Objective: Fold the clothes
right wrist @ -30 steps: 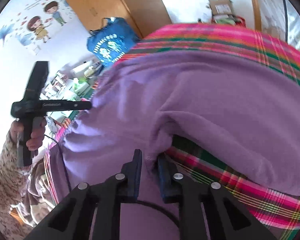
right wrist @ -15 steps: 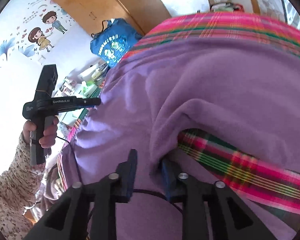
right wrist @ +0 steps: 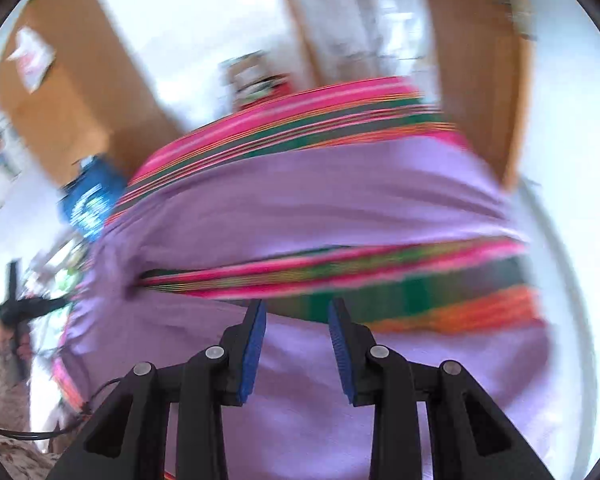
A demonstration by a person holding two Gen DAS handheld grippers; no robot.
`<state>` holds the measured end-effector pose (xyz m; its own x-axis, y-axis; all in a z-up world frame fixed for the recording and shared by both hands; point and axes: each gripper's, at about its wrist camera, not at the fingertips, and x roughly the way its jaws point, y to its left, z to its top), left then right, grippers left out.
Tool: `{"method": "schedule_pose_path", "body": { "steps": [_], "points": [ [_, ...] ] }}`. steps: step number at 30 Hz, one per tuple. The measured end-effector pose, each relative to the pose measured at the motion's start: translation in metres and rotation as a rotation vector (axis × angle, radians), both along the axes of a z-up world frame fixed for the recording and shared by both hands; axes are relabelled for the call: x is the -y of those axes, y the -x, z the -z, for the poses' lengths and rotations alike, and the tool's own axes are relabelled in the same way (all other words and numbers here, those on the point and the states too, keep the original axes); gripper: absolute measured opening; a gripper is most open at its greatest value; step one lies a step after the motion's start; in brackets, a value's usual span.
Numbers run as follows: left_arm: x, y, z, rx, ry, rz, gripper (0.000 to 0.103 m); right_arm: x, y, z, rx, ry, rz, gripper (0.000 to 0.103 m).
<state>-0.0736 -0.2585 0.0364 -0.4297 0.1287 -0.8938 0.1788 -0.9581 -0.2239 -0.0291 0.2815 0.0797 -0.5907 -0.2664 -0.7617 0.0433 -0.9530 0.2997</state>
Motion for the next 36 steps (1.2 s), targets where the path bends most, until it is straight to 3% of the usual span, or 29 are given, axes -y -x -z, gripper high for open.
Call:
{"method": "schedule_pose_path", "body": {
  "steps": [4, 7, 10, 14, 18, 23, 26, 30, 36],
  "points": [
    [-0.038, -0.015, -0.011, -0.005, 0.035, 0.122, 0.026, -0.038, -0.025, 0.008, 0.038, -0.054, 0.134, 0.034],
    [-0.062, -0.027, -0.019, -0.004, 0.132, 0.233, 0.026, -0.043, -0.045, 0.004, 0.022, -0.135, 0.145, 0.034],
    [-0.06, -0.029, -0.026, -0.005, 0.207, 0.229, 0.026, -0.06, -0.06, -0.01, 0.008, -0.183, 0.173, 0.034],
    [-0.049, -0.026, -0.028, 0.002, 0.123, 0.157, 0.026, -0.086, -0.075, -0.035, -0.065, -0.17, 0.24, 0.035],
    [-0.092, -0.023, -0.021, 0.0, 0.114, 0.268, 0.026, -0.083, -0.069, -0.038, -0.098, -0.144, 0.212, 0.039],
    [-0.159, -0.013, -0.014, -0.004, 0.048, 0.421, 0.026, -0.03, -0.027, 0.011, 0.001, -0.098, 0.044, 0.04],
    [-0.194, -0.004, -0.006, 0.006, 0.009, 0.485, 0.026, 0.021, -0.005, 0.026, -0.01, -0.133, -0.115, 0.04],
    [-0.223, 0.005, 0.002, 0.01, -0.056, 0.521, 0.026, 0.087, 0.017, 0.036, -0.049, -0.201, -0.322, 0.04],
    [-0.238, 0.023, 0.013, 0.036, -0.146, 0.504, 0.026, 0.132, 0.042, 0.046, -0.044, -0.255, -0.483, 0.04]
  ]
}}
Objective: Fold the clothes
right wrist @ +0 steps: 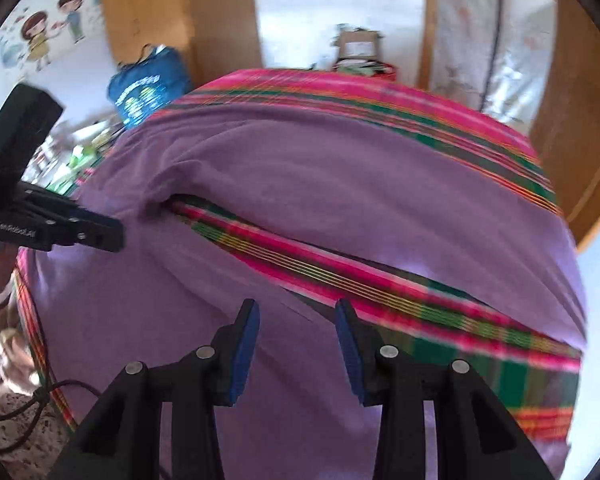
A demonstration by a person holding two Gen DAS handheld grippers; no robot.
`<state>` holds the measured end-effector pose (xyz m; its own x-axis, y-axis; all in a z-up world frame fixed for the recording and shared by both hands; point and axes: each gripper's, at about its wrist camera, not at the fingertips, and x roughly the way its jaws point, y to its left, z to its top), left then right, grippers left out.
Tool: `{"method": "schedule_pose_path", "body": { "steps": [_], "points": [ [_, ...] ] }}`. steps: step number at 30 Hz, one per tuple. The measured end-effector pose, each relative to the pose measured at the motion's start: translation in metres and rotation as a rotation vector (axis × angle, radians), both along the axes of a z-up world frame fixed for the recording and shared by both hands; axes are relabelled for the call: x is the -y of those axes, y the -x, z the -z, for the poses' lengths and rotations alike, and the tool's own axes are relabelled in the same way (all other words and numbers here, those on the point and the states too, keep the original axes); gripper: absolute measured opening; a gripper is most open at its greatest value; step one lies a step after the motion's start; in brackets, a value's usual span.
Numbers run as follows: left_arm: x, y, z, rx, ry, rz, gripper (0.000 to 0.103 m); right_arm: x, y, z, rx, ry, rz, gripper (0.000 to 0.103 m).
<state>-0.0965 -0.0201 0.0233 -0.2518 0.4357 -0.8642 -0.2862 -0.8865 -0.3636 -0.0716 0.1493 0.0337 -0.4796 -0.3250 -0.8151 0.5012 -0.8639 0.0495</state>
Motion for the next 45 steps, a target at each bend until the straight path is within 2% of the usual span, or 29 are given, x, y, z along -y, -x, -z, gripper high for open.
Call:
{"method": "schedule_pose_path", "body": {
  "steps": [5, 9, 12, 14, 17, 20, 23, 27, 29, 31, 33, 35, 36, 40, 42, 43, 45],
  "points": [
    [-0.001, 0.01, 0.014, 0.041, -0.019, -0.03, 0.026, 0.02, 0.007, 0.016, 0.025, -0.086, -0.074, 0.04],
    [0.0, 0.013, 0.016, 0.045, -0.039, -0.034, 0.026, 0.024, 0.009, 0.018, 0.017, -0.086, -0.092, 0.039],
    [-0.001, 0.014, 0.016, 0.046, -0.041, -0.033, 0.026, 0.029, 0.006, 0.018, 0.008, -0.094, -0.112, 0.027],
    [-0.001, 0.015, 0.017, 0.046, -0.043, -0.032, 0.026, 0.031, 0.005, 0.019, -0.008, -0.112, -0.119, 0.012],
    [0.0, 0.016, 0.019, 0.047, -0.052, -0.03, 0.026, 0.035, 0.008, 0.019, -0.011, -0.102, -0.117, 0.004],
    [0.003, 0.016, 0.019, 0.05, -0.062, -0.034, 0.026, 0.029, 0.012, 0.015, -0.016, -0.088, -0.085, 0.003],
    [0.002, 0.015, 0.021, 0.047, -0.064, -0.035, 0.026, 0.025, 0.012, 0.01, -0.022, -0.058, -0.081, 0.003],
    [0.005, 0.015, 0.02, 0.048, -0.072, -0.038, 0.026, 0.023, 0.011, 0.006, -0.058, -0.096, -0.044, 0.001],
    [0.006, 0.015, 0.02, 0.047, -0.074, -0.039, 0.026, 0.021, 0.013, 0.006, -0.042, -0.062, -0.039, 0.001],
    [0.006, 0.015, 0.02, 0.046, -0.073, -0.04, 0.026, 0.024, 0.01, 0.006, -0.024, -0.037, -0.083, 0.002],
    [0.006, 0.015, 0.02, 0.046, -0.074, -0.041, 0.026, 0.031, 0.006, 0.006, -0.029, -0.043, -0.114, 0.009],
    [0.007, 0.014, 0.02, 0.044, -0.075, -0.043, 0.026, 0.038, 0.005, 0.008, -0.016, -0.04, -0.15, 0.036],
    [0.007, 0.014, 0.02, 0.044, -0.075, -0.043, 0.026, 0.041, 0.005, 0.009, -0.019, -0.039, -0.161, 0.039],
    [0.009, 0.013, 0.019, 0.042, -0.073, -0.041, 0.026, 0.053, 0.008, 0.017, -0.031, -0.096, -0.152, 0.04],
    [0.01, 0.013, 0.019, 0.041, -0.076, -0.04, 0.026, 0.051, 0.011, 0.017, -0.018, -0.07, -0.145, 0.04],
    [0.011, 0.013, 0.019, 0.042, -0.078, -0.041, 0.026, 0.052, 0.012, 0.017, -0.014, -0.066, -0.142, 0.037],
    [0.012, 0.013, 0.018, 0.042, -0.081, -0.041, 0.026, 0.053, 0.011, 0.017, -0.009, -0.053, -0.153, 0.024]
  ]
}}
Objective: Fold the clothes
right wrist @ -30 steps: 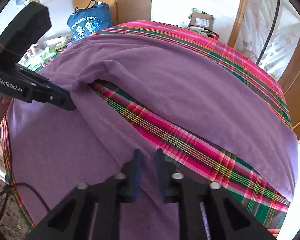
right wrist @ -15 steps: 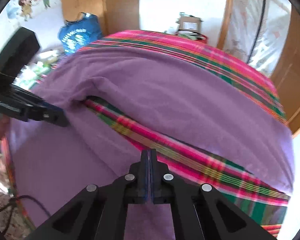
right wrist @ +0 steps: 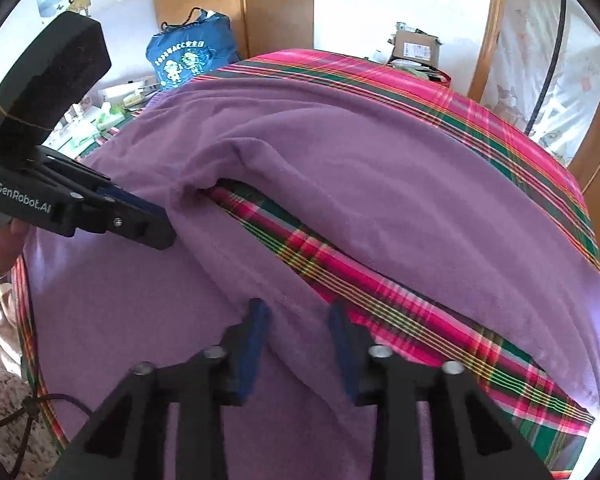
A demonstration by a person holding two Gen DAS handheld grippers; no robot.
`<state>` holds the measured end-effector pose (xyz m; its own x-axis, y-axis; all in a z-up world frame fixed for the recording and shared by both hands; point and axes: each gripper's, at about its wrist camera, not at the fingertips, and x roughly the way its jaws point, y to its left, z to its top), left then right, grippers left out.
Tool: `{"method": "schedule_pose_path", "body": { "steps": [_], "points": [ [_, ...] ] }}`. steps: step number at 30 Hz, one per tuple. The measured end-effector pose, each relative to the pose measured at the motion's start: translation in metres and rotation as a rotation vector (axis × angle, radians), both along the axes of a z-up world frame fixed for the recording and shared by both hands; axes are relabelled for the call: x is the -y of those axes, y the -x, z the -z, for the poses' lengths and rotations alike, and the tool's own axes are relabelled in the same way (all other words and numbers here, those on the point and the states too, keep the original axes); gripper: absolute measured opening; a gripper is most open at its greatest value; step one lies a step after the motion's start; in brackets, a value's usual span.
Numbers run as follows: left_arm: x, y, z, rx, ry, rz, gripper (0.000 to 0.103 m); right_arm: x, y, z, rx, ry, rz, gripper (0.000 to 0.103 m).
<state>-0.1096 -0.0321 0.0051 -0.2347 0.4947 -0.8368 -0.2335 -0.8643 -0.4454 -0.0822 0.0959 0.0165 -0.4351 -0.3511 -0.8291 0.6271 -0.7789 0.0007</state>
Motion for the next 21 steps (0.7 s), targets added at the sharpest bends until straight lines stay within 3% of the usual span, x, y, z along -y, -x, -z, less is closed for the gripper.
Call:
{"method": "schedule_pose_path", "body": {
  "steps": [2, 4, 8, 13, 15, 21],
  "points": [
    [0.001, 0.0, 0.0, -0.001, -0.003, 0.0, 0.026, 0.004, -0.003, 0.001, -0.011, -0.008, -0.014, 0.007],
    [0.002, 0.0, 0.0, -0.001, -0.007, -0.001, 0.026, 0.007, -0.004, 0.0, -0.018, -0.02, -0.021, 0.003],
    [0.005, 0.0, 0.0, -0.004, -0.02, -0.003, 0.026, 0.005, -0.002, -0.004, -0.028, -0.012, -0.005, 0.002],
    [0.008, -0.001, 0.0, -0.003, -0.033, -0.004, 0.026, -0.008, 0.011, -0.009, -0.041, 0.005, 0.104, 0.0],
    [0.012, -0.002, -0.001, -0.005, -0.028, -0.008, 0.026, -0.009, 0.015, -0.004, -0.047, -0.03, 0.136, 0.0],
    [0.04, -0.003, -0.007, -0.032, 0.016, -0.075, 0.026, -0.017, 0.018, -0.001, -0.015, -0.01, 0.2, 0.002]
  ]
}}
